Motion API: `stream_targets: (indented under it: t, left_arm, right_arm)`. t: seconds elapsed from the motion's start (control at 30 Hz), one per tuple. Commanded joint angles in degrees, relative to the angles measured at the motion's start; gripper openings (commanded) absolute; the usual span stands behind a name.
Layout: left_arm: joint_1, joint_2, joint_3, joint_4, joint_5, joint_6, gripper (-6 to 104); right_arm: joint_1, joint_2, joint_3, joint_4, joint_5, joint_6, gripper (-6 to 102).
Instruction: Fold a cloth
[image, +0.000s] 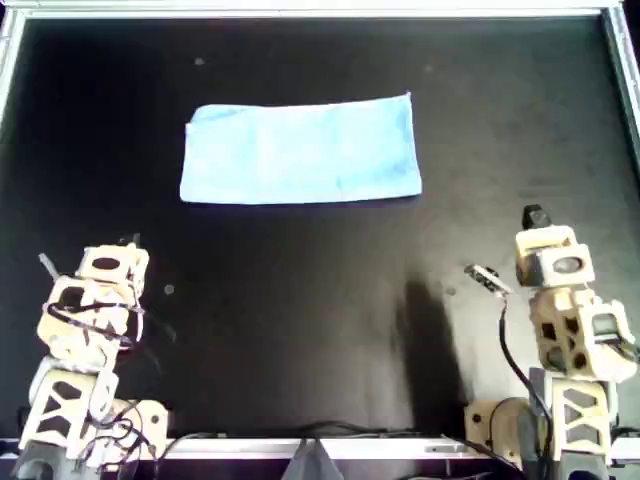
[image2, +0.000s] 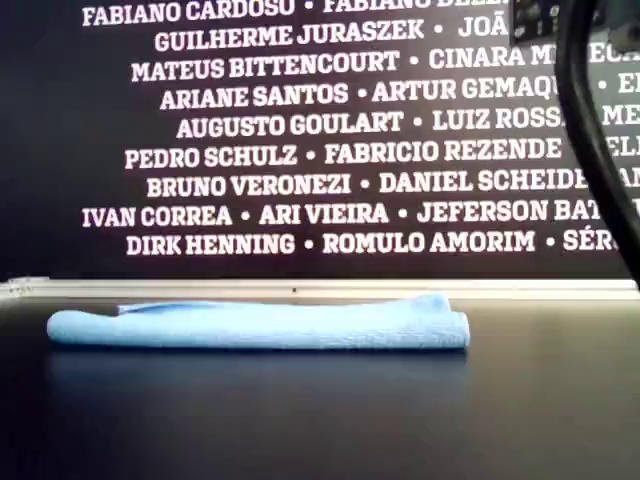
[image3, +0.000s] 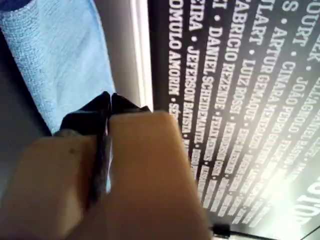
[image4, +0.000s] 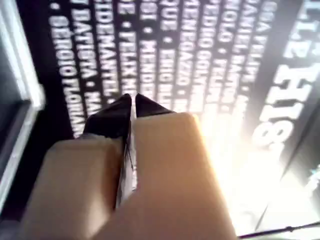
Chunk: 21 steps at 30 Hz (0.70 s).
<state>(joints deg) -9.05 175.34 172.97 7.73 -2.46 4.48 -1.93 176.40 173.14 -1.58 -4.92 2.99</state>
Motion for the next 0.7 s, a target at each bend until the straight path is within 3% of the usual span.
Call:
stream_targets:
  t: [0.0, 0.1, 0.37, 0.67]
  left_arm:
    - [1.23, 0.79, -0.70, -1.49, -0.09, -0.18, 0]
    - [1.23, 0.79, -0.70, -0.79, -0.09, -0.26, 0]
    - [1.23, 0.79, -0.70, 8.00, -0.18, -0.26, 0]
    - [1.23, 0.79, -0.70, 7.91, -0.62, 0.53, 0]
  right_arm:
    - [-0.18, 2.02, 0.62, -2.11, 0.53, -0.09, 3]
    - [-0.79, 1.85, 0.62, -1.23, 0.79, 0.70, 3]
    - [-0.26, 1.76, 0.62, 9.67, 0.09, 0.70, 3]
    - [-0.88, 1.85, 0.62, 14.33, 0.79, -0.09, 3]
